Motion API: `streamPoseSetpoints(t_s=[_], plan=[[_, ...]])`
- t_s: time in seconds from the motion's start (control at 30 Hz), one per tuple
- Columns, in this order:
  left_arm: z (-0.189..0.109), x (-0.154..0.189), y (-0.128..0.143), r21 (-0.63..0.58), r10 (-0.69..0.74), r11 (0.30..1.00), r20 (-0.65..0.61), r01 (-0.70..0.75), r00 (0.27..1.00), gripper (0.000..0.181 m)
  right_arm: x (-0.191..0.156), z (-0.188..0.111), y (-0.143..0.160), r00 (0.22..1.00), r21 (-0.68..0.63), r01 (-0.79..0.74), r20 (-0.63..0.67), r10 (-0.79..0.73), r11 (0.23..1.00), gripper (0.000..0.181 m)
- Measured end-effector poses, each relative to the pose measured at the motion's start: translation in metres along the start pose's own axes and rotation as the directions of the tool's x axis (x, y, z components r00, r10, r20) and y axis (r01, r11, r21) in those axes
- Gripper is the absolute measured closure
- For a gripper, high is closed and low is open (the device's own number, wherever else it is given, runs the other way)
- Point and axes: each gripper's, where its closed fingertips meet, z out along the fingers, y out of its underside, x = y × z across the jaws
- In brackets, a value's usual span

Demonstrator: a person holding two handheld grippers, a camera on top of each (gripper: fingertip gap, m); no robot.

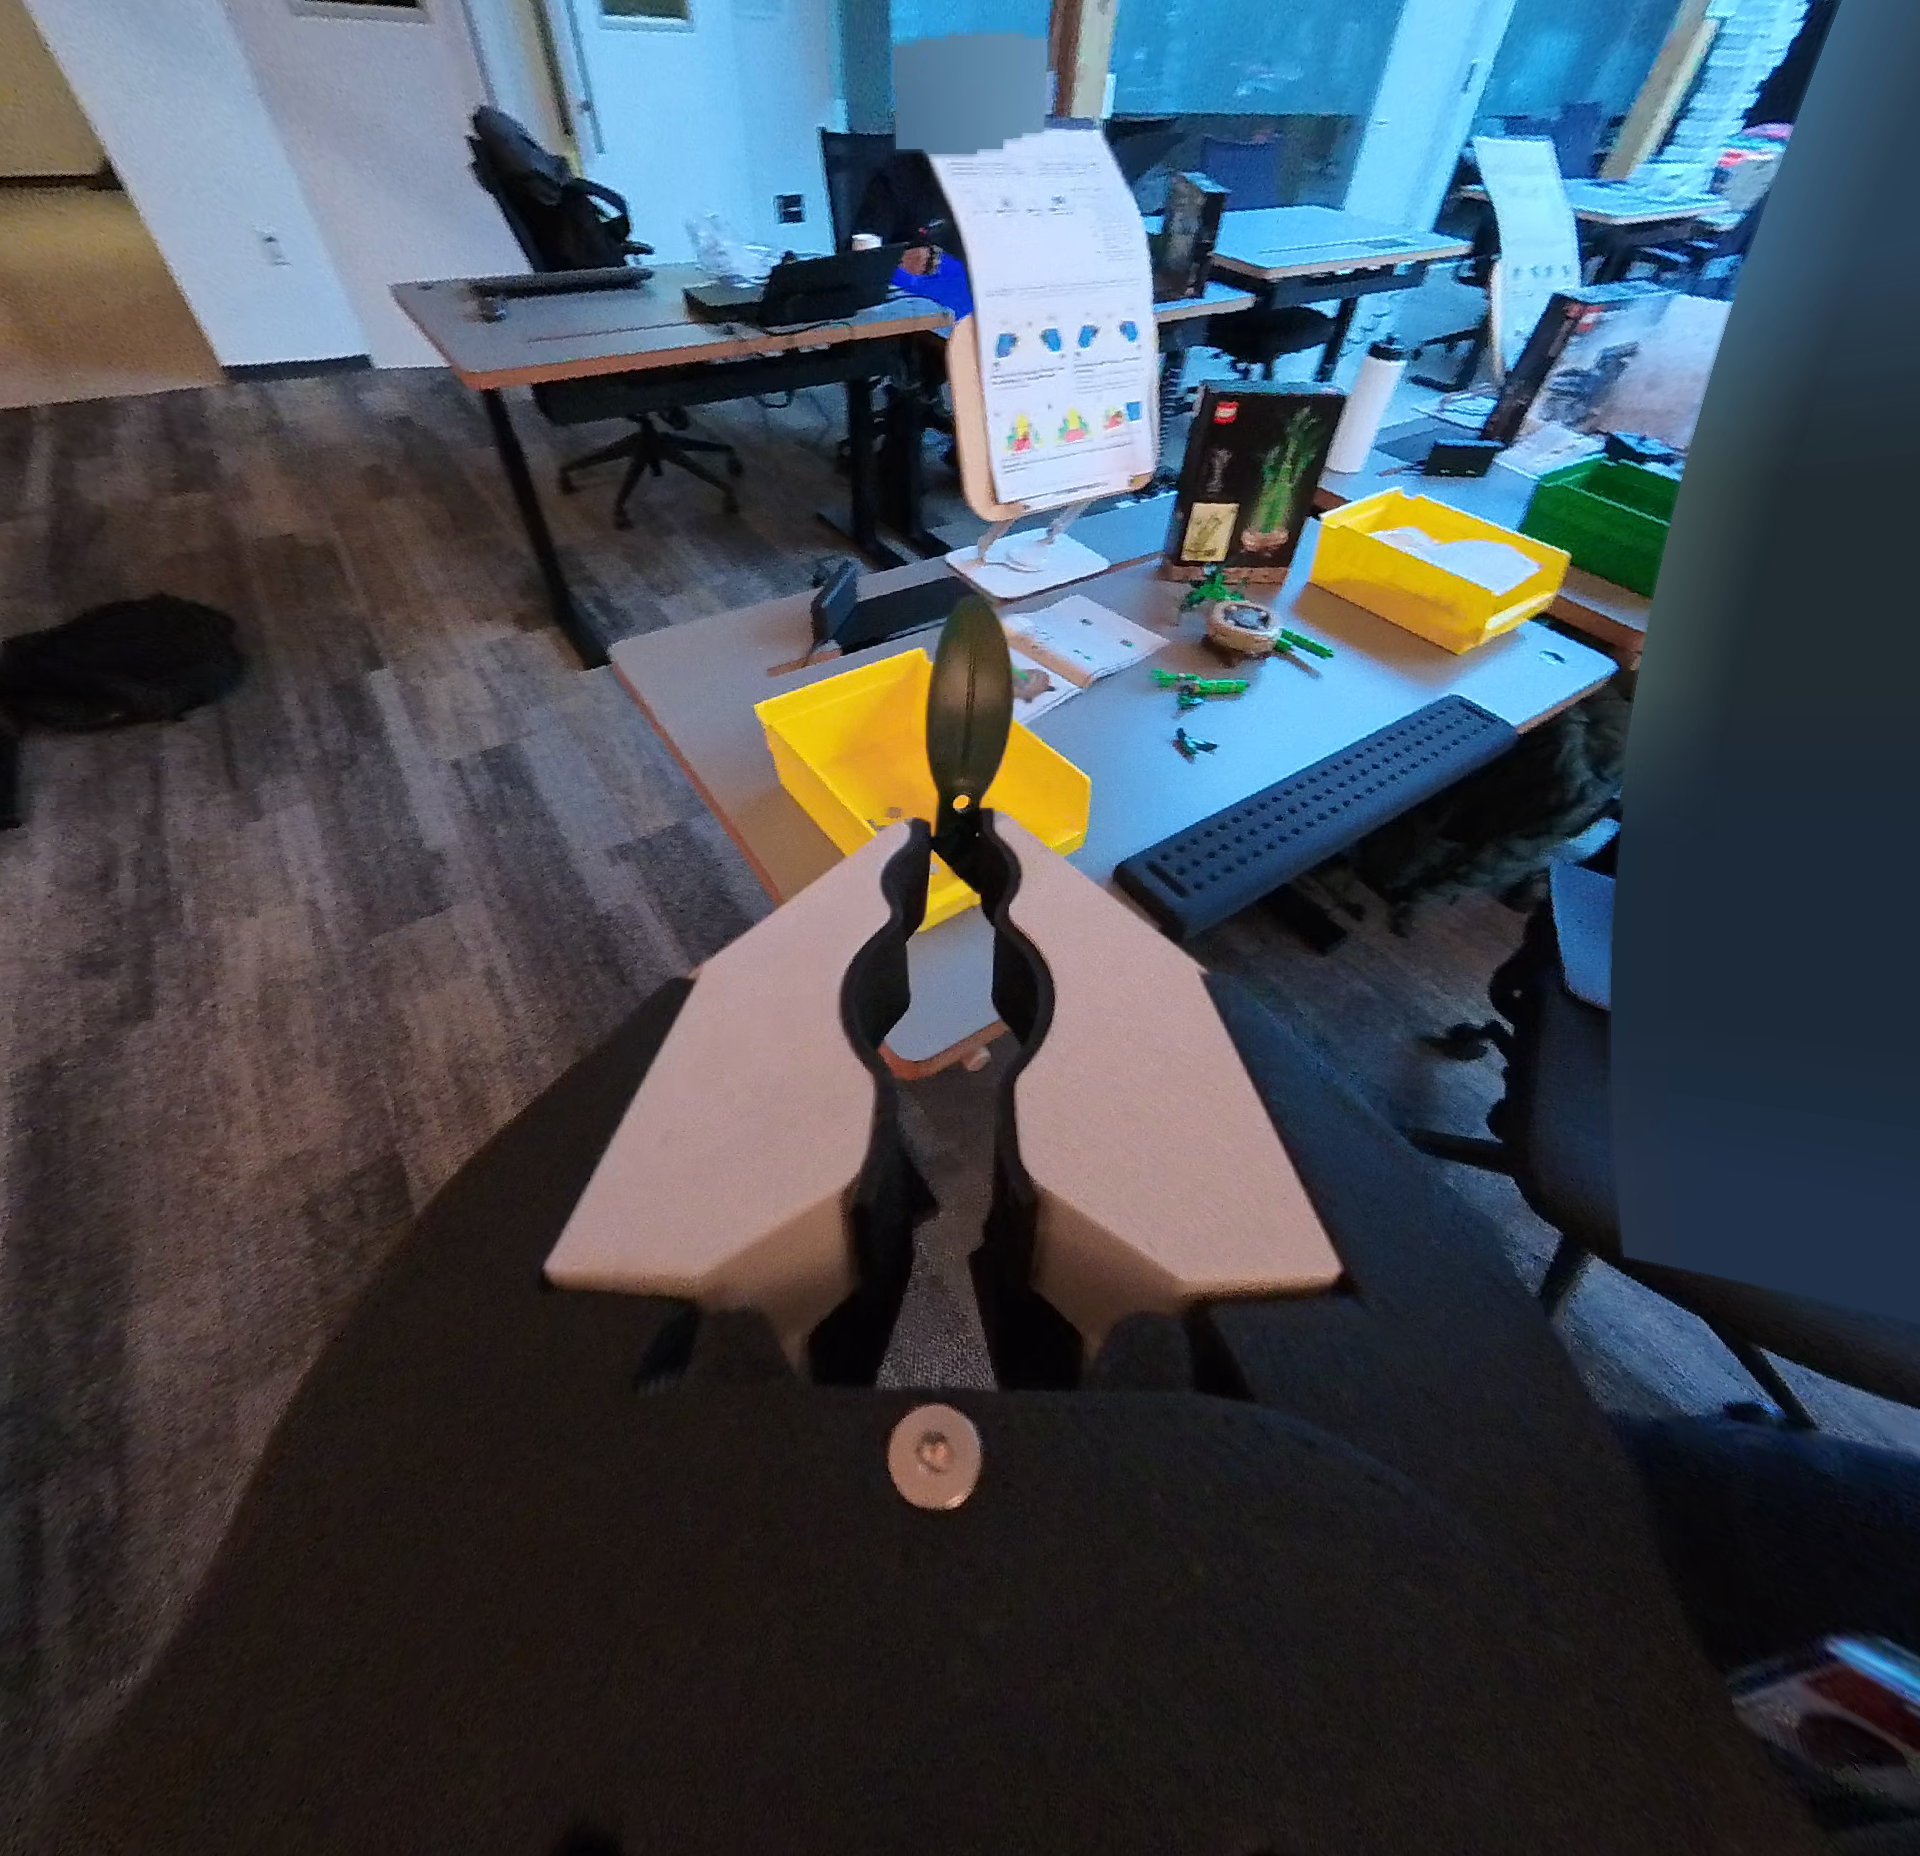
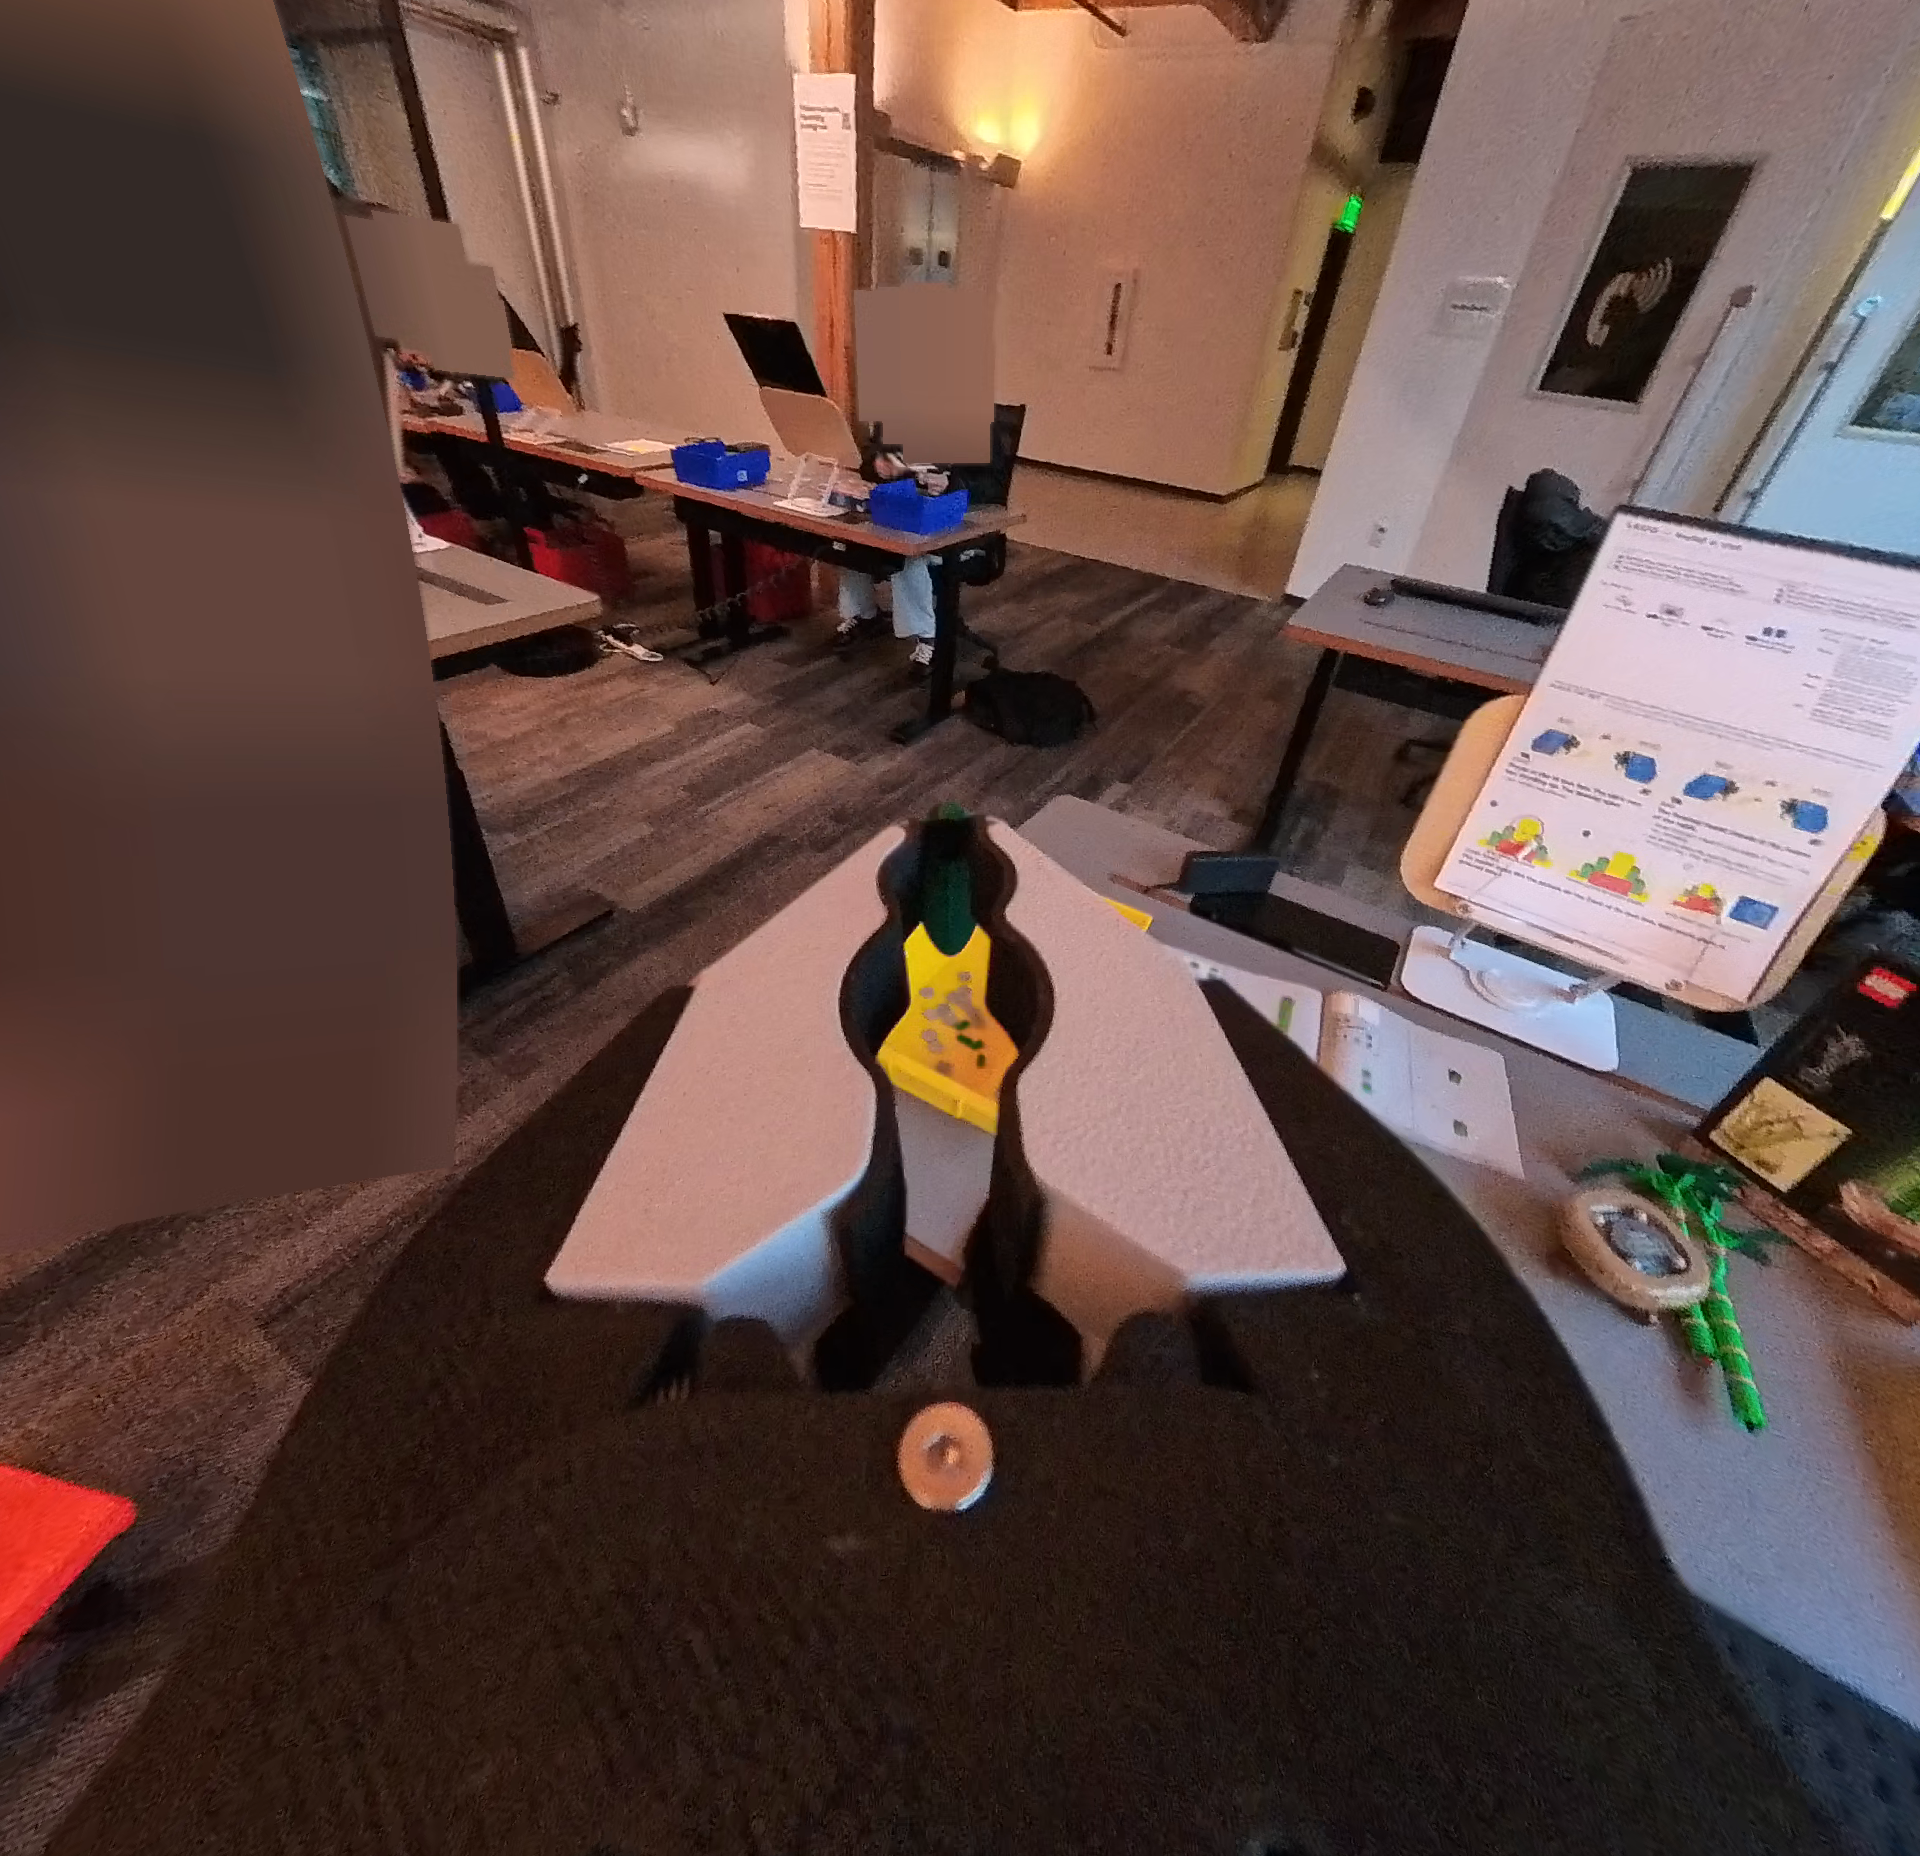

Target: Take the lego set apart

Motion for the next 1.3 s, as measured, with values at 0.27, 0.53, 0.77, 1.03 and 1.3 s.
streamPoseSetpoints(t_s=[0.27, 0.53, 0.77, 1.03, 1.3], plan=[[0.037, 0.027, 0.023, 0.013, -0.065, 0.998, 0.306, 0.064, 0.95, 0.174, 0.085, 0.099, 0.068, 0.956, 0.049, 0.067, 0.283, -0.078, 0.997, 0.175], [0.031, 0.104, 0.072, 0.051, -0.225, 0.968, 0.618, 0.247, 0.753, 0.174, 0.111, 0.211, 0.085, 0.767, 0.121, 0.098, 0.623, -0.153, 0.988, 0.175], [-0.035, 0.208, 0.14, 0.058, -0.233, 0.951, 0.78, 0.303, 0.581, 0.174, -0.014, 0.23, 0.136, 0.55, 0.167, 0.005, 0.823, -0.142, 0.986, 0.175], [-0.102, 0.389, 0.271, 0.134, -0.266, 0.916, 0.908, 0.377, 0.324, 0.174, -0.169, 0.117, 0.219, 0.176, 0.141, -0.15, 0.978, -0.114, 0.979, 0.175], [-0.052, 0.511, 0.298, 0.131, -0.163, 0.979, 0.964, 0.158, 0.21, 0.174, -0.151, -0.03, 0.266, -0.063, 0.19, -0.393, 0.97, -0.233, 0.9, 0.175]])
